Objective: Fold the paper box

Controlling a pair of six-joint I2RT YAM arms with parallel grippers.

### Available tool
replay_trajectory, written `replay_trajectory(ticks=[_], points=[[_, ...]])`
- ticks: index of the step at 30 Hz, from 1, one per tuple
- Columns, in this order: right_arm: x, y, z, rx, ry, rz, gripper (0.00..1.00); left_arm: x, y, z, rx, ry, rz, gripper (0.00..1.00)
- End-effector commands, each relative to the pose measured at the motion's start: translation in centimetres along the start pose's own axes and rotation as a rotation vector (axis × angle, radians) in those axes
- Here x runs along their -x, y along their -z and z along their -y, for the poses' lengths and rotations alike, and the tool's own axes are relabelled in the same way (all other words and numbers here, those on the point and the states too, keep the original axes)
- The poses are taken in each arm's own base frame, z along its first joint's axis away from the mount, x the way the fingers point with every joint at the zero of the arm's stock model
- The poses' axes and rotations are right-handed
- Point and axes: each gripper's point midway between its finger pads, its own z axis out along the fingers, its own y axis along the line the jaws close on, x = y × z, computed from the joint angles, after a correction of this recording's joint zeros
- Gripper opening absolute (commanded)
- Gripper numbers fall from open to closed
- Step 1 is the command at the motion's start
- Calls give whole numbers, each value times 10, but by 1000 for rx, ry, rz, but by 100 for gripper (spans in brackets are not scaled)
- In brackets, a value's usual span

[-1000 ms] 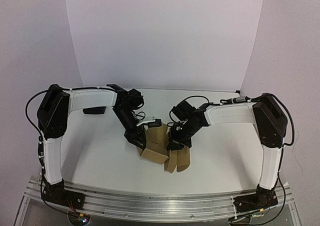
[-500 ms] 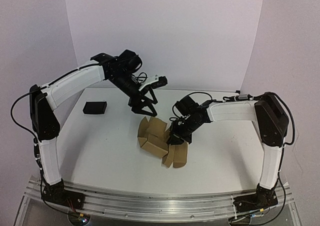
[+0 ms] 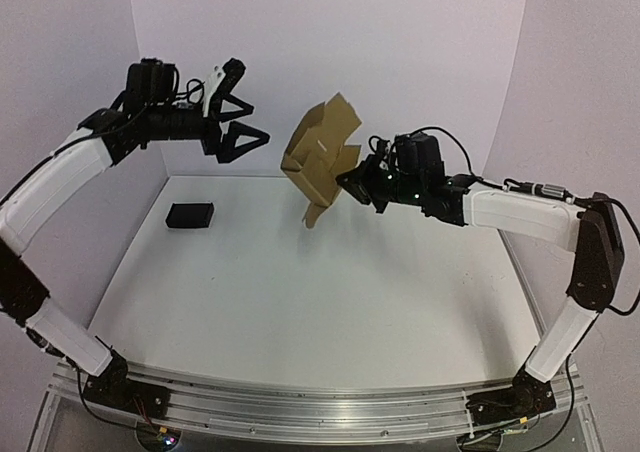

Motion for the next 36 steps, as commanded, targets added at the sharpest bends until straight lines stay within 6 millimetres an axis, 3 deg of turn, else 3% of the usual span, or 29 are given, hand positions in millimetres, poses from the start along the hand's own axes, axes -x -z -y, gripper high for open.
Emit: replay_trajectory(ticks=[1,3,7,11,14,19,25,33,36], points=[[48,27,-80,311,23,227,0,38,39,47,-20,-288,312,100],[51,33,-98,410,32,243,0,26,39,64,-96,-310,324,100],[54,45,-129,580,23,260,0,20,26,67,-87,-316,317,100],[48,44,-141,629,6,266,1,32,6,74,37,-400,361,100],[47,47,-151,665,18,289,1,43,-3,60,120,-330,393,100],[49,49,-157,689,6,314,0,57,-9,43,213,-262,449,100],[48,48,-163,722,-6,323,0,55,-12,22,323,-193,455,100],[47,42,-161,724,-25,328,0,66,-14,43,207,-247,528,100],[47,42,-162,729,-27,326,0,63,-20,39,217,-242,521,100]])
